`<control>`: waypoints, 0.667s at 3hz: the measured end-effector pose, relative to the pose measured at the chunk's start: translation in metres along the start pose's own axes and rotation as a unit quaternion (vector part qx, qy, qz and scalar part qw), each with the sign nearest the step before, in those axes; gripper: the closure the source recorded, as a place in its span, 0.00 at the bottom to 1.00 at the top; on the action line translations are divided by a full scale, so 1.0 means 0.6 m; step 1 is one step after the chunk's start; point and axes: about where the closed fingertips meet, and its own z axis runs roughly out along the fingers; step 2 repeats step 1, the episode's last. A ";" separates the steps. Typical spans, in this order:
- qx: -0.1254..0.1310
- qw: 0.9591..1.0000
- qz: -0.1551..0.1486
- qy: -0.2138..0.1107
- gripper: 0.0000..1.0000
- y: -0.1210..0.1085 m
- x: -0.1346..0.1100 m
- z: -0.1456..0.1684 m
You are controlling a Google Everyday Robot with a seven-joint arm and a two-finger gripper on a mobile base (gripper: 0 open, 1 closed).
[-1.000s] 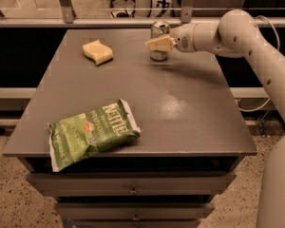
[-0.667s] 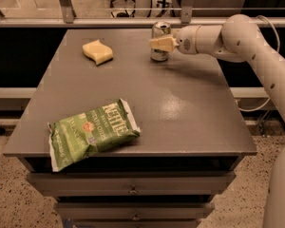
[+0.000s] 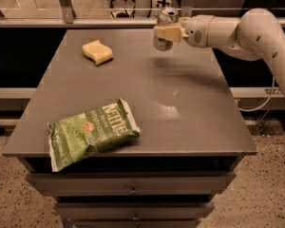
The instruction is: Pick 7up can
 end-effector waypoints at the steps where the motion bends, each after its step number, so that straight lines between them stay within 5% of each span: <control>1: -0.006 1.000 -0.002 -0.007 1.00 0.008 -0.011 -0.004; 2: -0.006 1.000 -0.002 -0.007 1.00 0.008 -0.011 -0.004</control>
Offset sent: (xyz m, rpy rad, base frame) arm 0.0000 0.0000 0.0000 0.0000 0.0000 0.0000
